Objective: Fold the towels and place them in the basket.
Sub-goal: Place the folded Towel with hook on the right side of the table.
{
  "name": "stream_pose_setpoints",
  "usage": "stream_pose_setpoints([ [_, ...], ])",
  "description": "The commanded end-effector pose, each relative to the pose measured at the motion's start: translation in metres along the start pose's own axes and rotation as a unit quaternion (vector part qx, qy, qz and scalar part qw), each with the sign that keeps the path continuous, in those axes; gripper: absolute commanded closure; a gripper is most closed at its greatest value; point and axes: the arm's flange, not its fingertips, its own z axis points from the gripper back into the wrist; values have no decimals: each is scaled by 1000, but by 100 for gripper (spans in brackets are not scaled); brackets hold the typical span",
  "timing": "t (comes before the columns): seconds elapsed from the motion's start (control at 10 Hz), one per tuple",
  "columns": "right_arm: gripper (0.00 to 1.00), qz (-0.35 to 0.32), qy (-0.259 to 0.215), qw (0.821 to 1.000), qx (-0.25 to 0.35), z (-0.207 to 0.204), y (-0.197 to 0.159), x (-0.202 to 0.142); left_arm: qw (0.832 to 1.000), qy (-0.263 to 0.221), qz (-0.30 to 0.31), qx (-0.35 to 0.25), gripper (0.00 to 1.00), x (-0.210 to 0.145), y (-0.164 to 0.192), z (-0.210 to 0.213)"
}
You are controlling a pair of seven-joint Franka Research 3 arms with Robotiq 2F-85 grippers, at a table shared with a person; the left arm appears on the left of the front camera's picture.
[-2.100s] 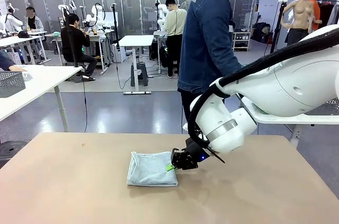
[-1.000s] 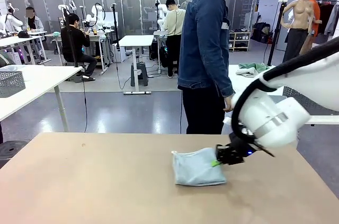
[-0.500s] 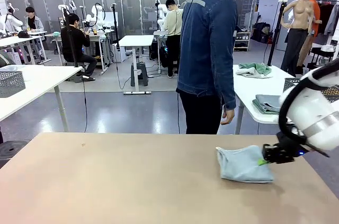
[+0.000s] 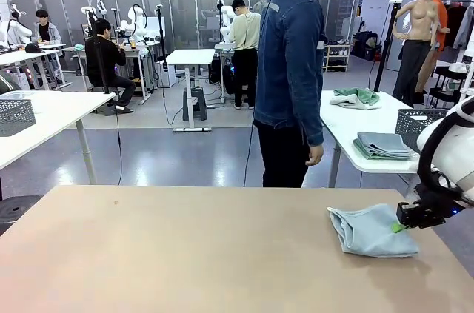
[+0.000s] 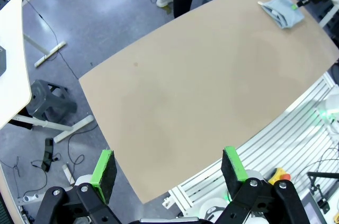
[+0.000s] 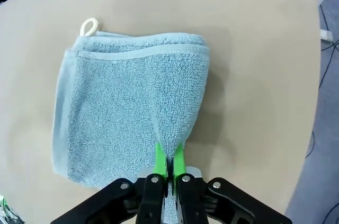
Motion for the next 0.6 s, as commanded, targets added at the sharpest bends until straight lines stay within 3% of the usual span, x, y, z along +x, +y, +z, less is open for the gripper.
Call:
stream_pose_setpoints([
  [0.0, 94, -1, 8, 1000, -12, 2, -4, 7, 1000, -1, -3, -4, 0, -1, -1, -1],
  [0.1, 94, -3, 10, 1000, -11, 1, -3, 6, 1000, -1, -3, -4, 0, -1, -1, -1],
  [0.2, 85, 0, 17, 1000, -18, -2, -1, 4, 1000, -1, -3, -4, 0, -1, -1, -1],
  [0.3, 62, 4, 18, 1000, -21, -1, 2, 2, 1000, -1, -3, -4, 0, -1, -1, -1],
  [0.4, 52, 2, 16, 1000, -27, 4, 4, -1, 1000, -1, -3, -4, 0, -1, -1, -1],
  [0.5, 30, 4, 12, 999, -33, 11, 7, -4, 1000, -1, -3, -4, 0, -1, -1, -1],
])
